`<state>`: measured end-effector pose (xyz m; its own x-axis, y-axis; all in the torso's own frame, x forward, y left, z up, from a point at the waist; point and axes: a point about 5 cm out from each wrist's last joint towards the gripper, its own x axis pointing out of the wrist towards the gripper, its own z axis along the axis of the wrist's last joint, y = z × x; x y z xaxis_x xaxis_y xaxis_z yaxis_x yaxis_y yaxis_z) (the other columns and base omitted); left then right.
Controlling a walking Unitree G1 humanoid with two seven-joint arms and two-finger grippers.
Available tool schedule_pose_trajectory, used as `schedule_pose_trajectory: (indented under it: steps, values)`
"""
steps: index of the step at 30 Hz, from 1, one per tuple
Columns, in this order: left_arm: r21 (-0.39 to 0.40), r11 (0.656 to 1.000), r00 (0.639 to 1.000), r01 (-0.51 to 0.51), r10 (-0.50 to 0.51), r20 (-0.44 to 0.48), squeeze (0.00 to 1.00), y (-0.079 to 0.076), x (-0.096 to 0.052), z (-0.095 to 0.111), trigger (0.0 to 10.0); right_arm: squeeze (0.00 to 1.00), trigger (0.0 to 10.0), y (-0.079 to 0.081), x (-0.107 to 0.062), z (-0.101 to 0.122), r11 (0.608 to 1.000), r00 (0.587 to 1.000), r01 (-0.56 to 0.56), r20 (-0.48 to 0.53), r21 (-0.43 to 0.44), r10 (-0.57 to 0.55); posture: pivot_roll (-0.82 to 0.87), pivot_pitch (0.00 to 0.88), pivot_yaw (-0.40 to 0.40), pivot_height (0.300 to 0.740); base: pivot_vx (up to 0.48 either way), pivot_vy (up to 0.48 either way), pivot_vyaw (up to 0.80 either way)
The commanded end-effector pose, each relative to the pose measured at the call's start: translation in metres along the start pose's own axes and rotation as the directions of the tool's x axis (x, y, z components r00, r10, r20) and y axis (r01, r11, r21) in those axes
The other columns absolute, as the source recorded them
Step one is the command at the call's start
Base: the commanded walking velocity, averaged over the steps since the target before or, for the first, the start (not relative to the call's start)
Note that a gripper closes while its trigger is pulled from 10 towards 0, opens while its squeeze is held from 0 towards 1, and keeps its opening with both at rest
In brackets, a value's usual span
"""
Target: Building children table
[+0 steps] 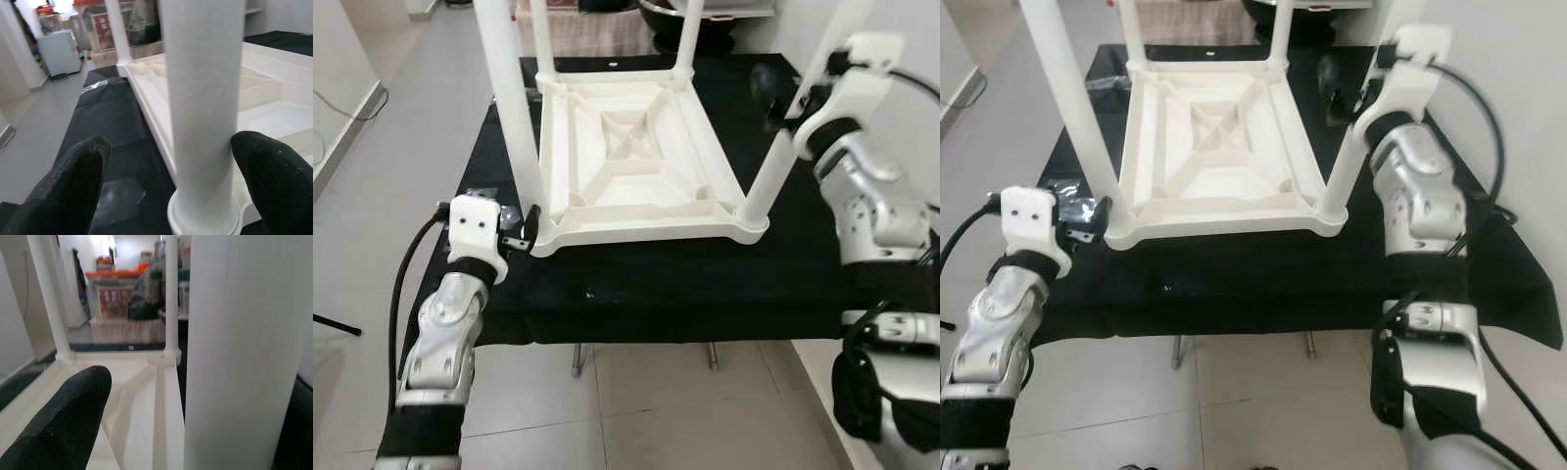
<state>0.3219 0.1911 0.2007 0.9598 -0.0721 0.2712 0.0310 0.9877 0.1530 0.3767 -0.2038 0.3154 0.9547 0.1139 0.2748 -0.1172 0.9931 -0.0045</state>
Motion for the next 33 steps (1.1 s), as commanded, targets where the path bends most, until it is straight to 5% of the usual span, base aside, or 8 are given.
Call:
schedule_pose_trajectory:
  steps: [1, 7, 14, 23, 31, 32, 33]
  values:
    - [0.009, 1.000, 1.000, 0.006, -0.006, -0.016, 0.00, 0.003, 0.000, -0.005, 10.0, 0.00, 10.0, 0.008, 0.000, -0.003, 1.000, 1.000, -0.022, -0.021, -0.015, 0.022, -0.02, 0.172, -0.058, 0.740, 0.000, 0.000, 0.00]
    - [0.022, 0.994, 0.994, 0.107, -0.106, -0.029, 0.00, -0.004, 0.031, -0.006, 10.0, 0.00, 10.0, 0.030, -0.009, -0.022, 0.996, 0.993, -0.083, -0.079, 0.028, 0.085, -0.05, 0.172, -0.059, 0.740, 0.000, 0.000, 0.00]
    - [0.070, 0.992, 0.995, 0.104, -0.103, -0.015, 0.00, -0.005, 0.051, 0.001, 10.0, 0.00, 10.0, 0.046, -0.023, -0.045, 0.992, 0.979, -0.115, -0.163, 0.042, 0.121, -0.07, 0.177, -0.056, 0.740, 0.000, 0.000, 0.00]
    - [0.090, 0.995, 0.999, 0.048, -0.046, -0.020, 0.00, 0.004, 0.052, -0.002, 10.0, 0.00, 10.0, 0.054, -0.038, -0.084, 0.996, 0.953, -0.058, -0.292, 0.063, 0.075, -0.06, 0.187, -0.053, 0.740, 0.000, 0.000, 0.00]
    - [0.061, 0.997, 0.999, 0.036, -0.035, -0.017, 0.00, 0.010, 0.051, -0.004, 9.7, 0.00, 10.0, 0.047, -0.038, -0.099, 0.997, 0.950, 0.045, -0.310, 0.061, -0.024, -0.05, 0.187, -0.048, 0.740, 0.000, 0.000, 0.00]
    - [0.036, 0.998, 0.999, 0.043, -0.043, -0.016, 0.00, 0.010, 0.051, -0.005, 0.0, 0.00, 8.7, 0.046, -0.037, -0.102, 0.996, 0.952, 0.061, -0.303, 0.061, -0.039, -0.04, 0.187, -0.048, 0.740, 0.000, 0.000, 0.00]
    - [0.028, 0.998, 0.999, 0.049, -0.048, -0.016, 0.00, 0.010, 0.050, -0.005, 0.0, 0.00, 3.4, 0.046, -0.036, -0.103, 0.995, 0.957, 0.071, -0.287, 0.069, -0.049, -0.04, 0.187, -0.047, 0.740, 0.000, 0.000, 0.00]
